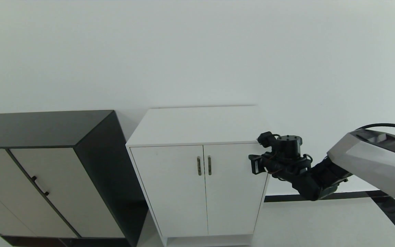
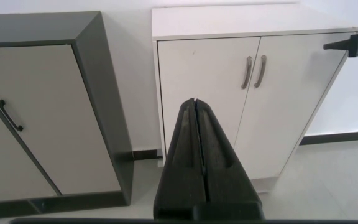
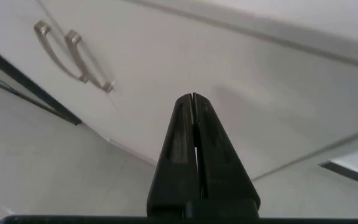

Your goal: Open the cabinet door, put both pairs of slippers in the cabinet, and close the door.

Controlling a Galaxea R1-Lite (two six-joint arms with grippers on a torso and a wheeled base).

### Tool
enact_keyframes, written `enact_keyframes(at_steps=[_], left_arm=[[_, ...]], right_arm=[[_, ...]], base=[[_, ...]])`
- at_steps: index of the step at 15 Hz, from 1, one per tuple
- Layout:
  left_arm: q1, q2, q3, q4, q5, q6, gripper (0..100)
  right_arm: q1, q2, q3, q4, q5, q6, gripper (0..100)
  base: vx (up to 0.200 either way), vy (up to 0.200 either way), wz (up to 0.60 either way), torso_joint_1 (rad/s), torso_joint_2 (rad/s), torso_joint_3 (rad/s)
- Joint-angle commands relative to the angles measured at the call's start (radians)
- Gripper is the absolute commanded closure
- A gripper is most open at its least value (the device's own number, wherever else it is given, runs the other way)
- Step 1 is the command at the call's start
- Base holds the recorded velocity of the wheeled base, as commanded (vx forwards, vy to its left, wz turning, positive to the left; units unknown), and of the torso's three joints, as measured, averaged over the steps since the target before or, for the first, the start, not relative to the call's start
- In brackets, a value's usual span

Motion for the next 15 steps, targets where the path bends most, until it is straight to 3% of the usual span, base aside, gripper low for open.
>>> enact_keyframes(at_steps=[1, 6, 8, 15], left_arm=[[0.000, 0.001, 0.000, 0.000, 0.000, 0.000, 100], [0.000, 0.001, 0.000, 0.000, -0.002, 0.000, 100], [0.000, 0.000, 0.000, 0.000, -0.002, 0.000, 100], [0.000, 0.001, 0.000, 0.000, 0.001, -0.006, 100]], right_arm=[[-0.014, -0.129, 0.151, -0.040, 0.001, -0.001, 100], [-0.069, -0.333, 0.520, -0.160, -0.008, -0.004, 100], [-0.120, -0.447, 0.728, -0.245, -0.019, -0.006, 100], [-0.328, -0.761, 1.073, -0.276, -0.012, -0.015, 100]], base=[[0.000, 0.000, 0.00, 0.000, 0.00, 0.000], [0.000, 0.000, 0.00, 0.000, 0.00, 0.000], [0.000, 0.000, 0.00, 0.000, 0.00, 0.000], [0.000, 0.000, 0.00, 0.000, 0.00, 0.000]])
